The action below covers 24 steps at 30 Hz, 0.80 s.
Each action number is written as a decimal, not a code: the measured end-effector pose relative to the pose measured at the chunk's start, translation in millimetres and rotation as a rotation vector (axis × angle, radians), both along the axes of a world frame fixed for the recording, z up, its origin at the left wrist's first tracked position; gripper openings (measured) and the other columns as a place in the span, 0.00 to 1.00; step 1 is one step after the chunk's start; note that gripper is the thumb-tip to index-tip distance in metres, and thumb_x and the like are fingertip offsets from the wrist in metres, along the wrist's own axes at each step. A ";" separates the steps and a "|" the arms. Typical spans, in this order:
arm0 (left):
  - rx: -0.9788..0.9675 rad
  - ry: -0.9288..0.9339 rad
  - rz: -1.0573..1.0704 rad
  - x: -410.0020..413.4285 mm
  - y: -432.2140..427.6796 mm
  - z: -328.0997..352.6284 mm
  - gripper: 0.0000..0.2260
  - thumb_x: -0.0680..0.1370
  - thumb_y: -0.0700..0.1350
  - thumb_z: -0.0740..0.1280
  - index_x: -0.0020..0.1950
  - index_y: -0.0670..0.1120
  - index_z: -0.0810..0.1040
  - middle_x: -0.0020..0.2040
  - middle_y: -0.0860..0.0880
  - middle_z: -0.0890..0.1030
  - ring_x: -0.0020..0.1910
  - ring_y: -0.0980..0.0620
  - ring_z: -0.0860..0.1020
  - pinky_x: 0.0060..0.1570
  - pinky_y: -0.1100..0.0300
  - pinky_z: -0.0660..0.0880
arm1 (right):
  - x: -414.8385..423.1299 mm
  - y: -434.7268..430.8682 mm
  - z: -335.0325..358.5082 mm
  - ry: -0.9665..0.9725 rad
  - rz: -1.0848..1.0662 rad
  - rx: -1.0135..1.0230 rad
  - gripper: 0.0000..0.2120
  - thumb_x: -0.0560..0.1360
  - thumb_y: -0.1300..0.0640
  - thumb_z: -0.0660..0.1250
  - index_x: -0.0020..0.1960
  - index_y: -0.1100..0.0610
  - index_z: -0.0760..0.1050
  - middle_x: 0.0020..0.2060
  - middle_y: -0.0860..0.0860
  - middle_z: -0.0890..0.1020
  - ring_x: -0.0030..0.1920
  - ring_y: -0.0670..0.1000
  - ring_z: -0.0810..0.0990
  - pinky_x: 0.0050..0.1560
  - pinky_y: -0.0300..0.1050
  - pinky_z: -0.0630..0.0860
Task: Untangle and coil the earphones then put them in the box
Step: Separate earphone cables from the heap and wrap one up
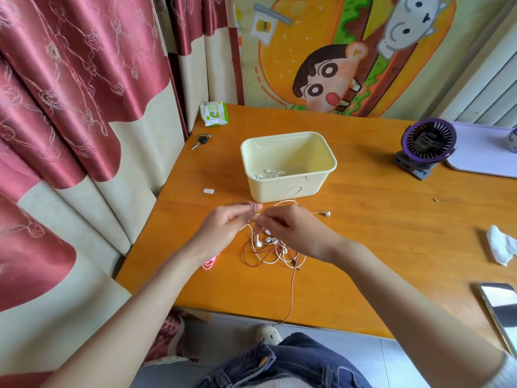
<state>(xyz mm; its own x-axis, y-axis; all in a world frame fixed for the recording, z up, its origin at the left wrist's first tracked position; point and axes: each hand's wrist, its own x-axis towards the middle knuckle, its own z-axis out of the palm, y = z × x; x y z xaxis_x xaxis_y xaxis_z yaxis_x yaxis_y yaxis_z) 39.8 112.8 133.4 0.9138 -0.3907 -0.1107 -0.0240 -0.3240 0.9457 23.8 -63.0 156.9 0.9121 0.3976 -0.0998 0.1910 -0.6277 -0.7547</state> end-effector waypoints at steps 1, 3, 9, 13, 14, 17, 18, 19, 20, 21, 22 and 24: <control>0.004 0.050 -0.024 -2.0 -0.1 -0.2 0.11 0.81 0.44 0.59 0.53 0.50 0.81 0.45 0.56 0.83 0.45 0.56 0.78 0.43 0.56 0.74 | 2.6 -2.1 1.5 -0.009 0.000 -0.015 0.14 0.80 0.51 0.58 0.41 0.54 0.79 0.27 0.52 0.74 0.26 0.47 0.67 0.30 0.41 0.64; -0.035 0.156 -0.068 -2.7 1.8 -1.5 0.12 0.81 0.44 0.58 0.50 0.45 0.81 0.42 0.49 0.84 0.42 0.52 0.80 0.41 0.51 0.75 | 8.1 -7.3 4.0 -0.022 -0.003 -0.003 0.14 0.79 0.51 0.60 0.41 0.55 0.80 0.25 0.48 0.70 0.26 0.47 0.65 0.30 0.43 0.63; -0.387 0.394 -0.159 -9.2 3.0 -1.8 0.20 0.78 0.47 0.59 0.55 0.29 0.74 0.30 0.47 0.73 0.30 0.53 0.72 0.55 0.35 0.66 | 28.7 -18.7 16.9 -0.023 -0.057 0.210 0.12 0.73 0.50 0.69 0.36 0.57 0.80 0.21 0.42 0.68 0.26 0.43 0.61 0.28 0.33 0.58; -0.808 0.537 -0.237 -11.1 -4.1 11.1 0.16 0.77 0.47 0.62 0.60 0.40 0.79 0.28 0.53 0.71 0.27 0.55 0.69 0.60 0.28 0.62 | 36.2 -18.3 15.5 0.012 -0.116 0.381 0.17 0.70 0.48 0.68 0.35 0.62 0.79 0.23 0.45 0.67 0.26 0.42 0.61 0.28 0.32 0.58; -0.897 0.566 -0.252 -10.6 -5.5 12.5 0.16 0.78 0.47 0.61 0.61 0.41 0.78 0.28 0.53 0.70 0.27 0.55 0.70 0.60 0.28 0.63 | 35.8 -17.7 13.1 0.020 -0.126 0.417 0.15 0.72 0.50 0.67 0.34 0.60 0.78 0.22 0.43 0.66 0.25 0.42 0.61 0.28 0.31 0.58; -1.148 0.632 -0.328 -5.5 -5.2 13.9 0.16 0.79 0.45 0.60 0.65 0.40 0.74 0.30 0.52 0.72 0.28 0.55 0.68 0.58 0.33 0.69 | 31.3 -12.7 -0.1 0.059 -0.153 0.473 0.14 0.76 0.54 0.63 0.34 0.55 0.77 0.20 0.43 0.64 0.24 0.42 0.59 0.26 0.31 0.57; -1.225 0.649 -0.347 -2.6 -3.0 14.2 0.17 0.80 0.44 0.59 0.67 0.40 0.72 0.32 0.52 0.73 0.29 0.55 0.68 0.61 0.33 0.67 | 28.7 -10.3 -6.9 0.068 -0.164 0.473 0.15 0.77 0.53 0.62 0.33 0.54 0.77 0.21 0.43 0.63 0.25 0.42 0.58 0.27 0.33 0.56; -1.290 0.653 -0.354 0.9 -0.1 15.0 0.17 0.81 0.42 0.56 0.68 0.39 0.70 0.34 0.50 0.74 0.30 0.54 0.70 0.64 0.32 0.63 | 25.1 -7.3 -12.8 0.077 -0.170 0.470 0.16 0.77 0.51 0.62 0.33 0.55 0.76 0.23 0.44 0.62 0.26 0.43 0.57 0.27 0.35 0.55; -1.341 0.646 -0.337 4.4 3.8 16.2 0.17 0.82 0.41 0.53 0.69 0.38 0.69 0.35 0.49 0.75 0.32 0.53 0.71 0.67 0.31 0.57 | 22.0 -4.4 -19.3 0.086 -0.169 0.460 0.18 0.78 0.50 0.61 0.33 0.58 0.75 0.24 0.48 0.62 0.27 0.45 0.57 0.28 0.38 0.55; -1.374 0.635 -0.300 7.2 7.8 18.6 0.17 0.82 0.40 0.52 0.69 0.37 0.68 0.36 0.48 0.75 0.33 0.53 0.73 0.68 0.31 0.54 | 18.6 -1.7 -24.7 0.095 -0.158 0.443 0.19 0.78 0.50 0.61 0.34 0.61 0.75 0.26 0.52 0.62 0.28 0.47 0.57 0.28 0.40 0.55; -1.392 0.613 -0.249 9.5 11.4 20.4 0.17 0.82 0.39 0.52 0.69 0.37 0.69 0.36 0.48 0.75 0.33 0.52 0.73 0.68 0.31 0.54 | 15.1 0.9 -28.8 0.101 -0.142 0.419 0.19 0.78 0.50 0.60 0.36 0.62 0.76 0.27 0.54 0.62 0.28 0.47 0.58 0.28 0.40 0.55; -1.370 0.560 -0.093 12.9 14.7 24.0 0.17 0.79 0.38 0.53 0.65 0.39 0.74 0.33 0.51 0.73 0.29 0.56 0.71 0.63 0.30 0.62 | 8.5 5.6 -32.7 0.110 -0.094 0.364 0.18 0.79 0.50 0.59 0.37 0.58 0.78 0.27 0.54 0.65 0.27 0.47 0.60 0.28 0.39 0.57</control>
<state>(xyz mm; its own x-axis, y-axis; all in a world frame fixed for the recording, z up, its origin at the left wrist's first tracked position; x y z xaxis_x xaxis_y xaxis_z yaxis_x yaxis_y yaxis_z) 52.6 127.5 157.4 0.8442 -0.5324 0.0627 0.4677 0.7886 0.3992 32.3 -57.4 124.2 0.9380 0.3403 -0.0666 0.0514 -0.3263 -0.9439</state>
